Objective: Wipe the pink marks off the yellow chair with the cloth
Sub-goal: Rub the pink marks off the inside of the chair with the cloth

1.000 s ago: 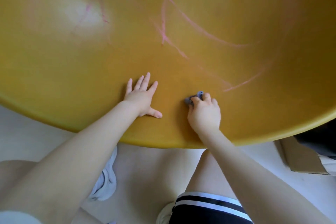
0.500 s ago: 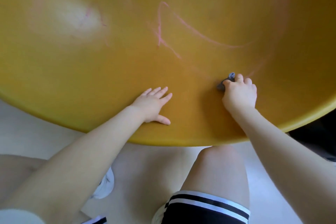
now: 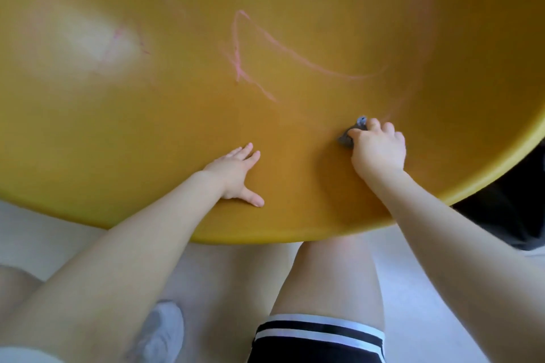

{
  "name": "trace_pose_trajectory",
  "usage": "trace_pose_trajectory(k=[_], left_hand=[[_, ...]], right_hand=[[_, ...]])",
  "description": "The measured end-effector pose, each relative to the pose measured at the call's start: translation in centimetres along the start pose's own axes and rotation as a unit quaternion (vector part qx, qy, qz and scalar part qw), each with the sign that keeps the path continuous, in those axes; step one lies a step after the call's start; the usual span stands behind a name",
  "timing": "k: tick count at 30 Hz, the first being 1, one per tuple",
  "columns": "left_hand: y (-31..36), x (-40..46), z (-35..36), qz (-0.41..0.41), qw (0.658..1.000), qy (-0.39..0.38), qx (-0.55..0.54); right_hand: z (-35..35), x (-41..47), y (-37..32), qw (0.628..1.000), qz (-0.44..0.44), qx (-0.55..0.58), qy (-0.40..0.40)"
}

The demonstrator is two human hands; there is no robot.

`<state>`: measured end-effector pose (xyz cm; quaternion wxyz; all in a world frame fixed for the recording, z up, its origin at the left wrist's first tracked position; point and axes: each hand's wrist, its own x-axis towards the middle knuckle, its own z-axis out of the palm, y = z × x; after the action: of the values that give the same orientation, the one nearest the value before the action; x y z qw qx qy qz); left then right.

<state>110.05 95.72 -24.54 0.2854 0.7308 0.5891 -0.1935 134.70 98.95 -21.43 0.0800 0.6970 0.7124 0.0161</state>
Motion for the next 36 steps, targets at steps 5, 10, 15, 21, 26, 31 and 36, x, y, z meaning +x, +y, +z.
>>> trace_pose_trajectory(k=[5,10,15,21,26,31,36], left_hand=[[-0.3,0.5,0.1,0.010,1.000,0.009,0.009],[-0.6,0.9,-0.2,0.030,0.997,0.018,0.063],[-0.4,1.7,-0.9,0.106,0.988,0.025,0.113],[-0.5,2.9,-1.3,0.157,0.981,0.013,0.110],[-1.0,3.3,-1.4,0.188,0.975,0.023,0.118],[-1.7,3.5,-2.1,0.225,0.965,0.022,0.133],[-2.3,3.8,-3.1,0.263,0.956,0.017,0.132]], right_hand=[[0.7,-2.1,-3.0,0.998,0.046,0.039,-0.008],[1.7,-6.5,-8.8,0.994,-0.038,0.094,-0.044],[0.4,-5.2,-4.4,0.991,-0.077,0.066,-0.082],[-2.0,-4.6,2.3,0.979,0.169,-0.055,0.095],[1.5,-5.5,-6.7,0.984,0.159,0.052,0.058],[2.5,-6.8,-10.9,0.992,0.091,0.074,0.038],[-0.1,-5.2,-4.6,0.983,0.177,-0.034,0.027]])
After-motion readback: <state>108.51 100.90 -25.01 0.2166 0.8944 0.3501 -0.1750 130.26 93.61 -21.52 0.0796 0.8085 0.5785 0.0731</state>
